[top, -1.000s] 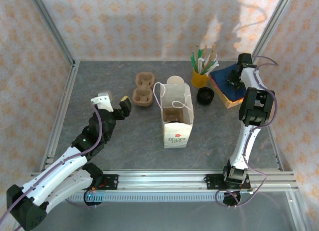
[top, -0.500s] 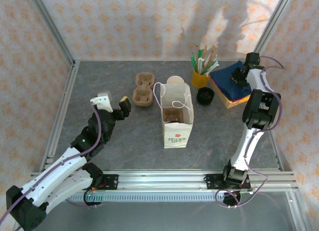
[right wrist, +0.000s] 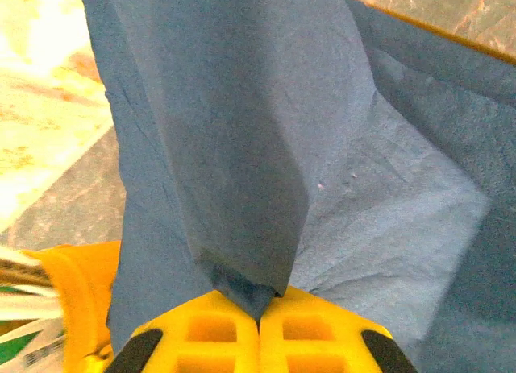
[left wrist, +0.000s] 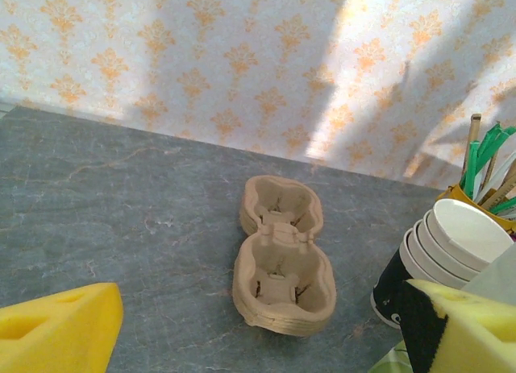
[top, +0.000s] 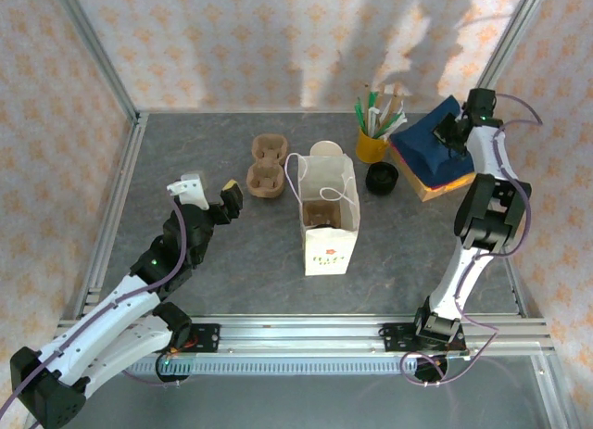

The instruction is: Pack the takeout coffee

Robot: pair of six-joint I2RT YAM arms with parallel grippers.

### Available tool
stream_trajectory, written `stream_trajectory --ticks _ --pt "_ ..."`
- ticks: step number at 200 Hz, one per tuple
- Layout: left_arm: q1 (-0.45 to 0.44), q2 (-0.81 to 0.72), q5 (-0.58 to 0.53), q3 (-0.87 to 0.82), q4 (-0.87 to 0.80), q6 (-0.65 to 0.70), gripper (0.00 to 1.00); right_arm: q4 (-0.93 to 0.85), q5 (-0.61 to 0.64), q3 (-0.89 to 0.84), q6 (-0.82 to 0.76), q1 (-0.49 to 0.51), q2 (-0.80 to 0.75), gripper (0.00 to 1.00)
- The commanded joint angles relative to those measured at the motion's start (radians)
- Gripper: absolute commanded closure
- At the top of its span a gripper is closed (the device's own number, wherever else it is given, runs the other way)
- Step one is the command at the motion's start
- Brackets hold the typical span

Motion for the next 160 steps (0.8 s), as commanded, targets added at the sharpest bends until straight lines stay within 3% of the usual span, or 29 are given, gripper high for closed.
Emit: stream_trajectory --ticks 1,64,107,132,160 --pt "0.008 -0.019 0.001 0.025 -0.017 -0.017 0.1 0.017 -0.019 -0.001 0.014 -0.007 -0.109 0.95" --pt "0.007 -0.017 0.016 0.037 -0.02 -0.025 0.1 -0.008 -0.098 0.019 0.041 -0.009 -0.279 0.97" --pt "0.007 -0.008 0.054 0.053 -0.02 -0.041 0.1 0.014 -0.337 -0.013 0.116 -0.009 -0.423 1.0" --pt "0.007 0.007 0.127 0.089 -0.028 -0.047 0.09 0.103 -0.481 -0.108 0.272 -0.002 -0.537 1.0" --pt "0.008 0.033 0.247 0.14 -0.028 -0.068 0.07 0.161 -0.607 -0.156 0.363 0.091 -0.636 1.0"
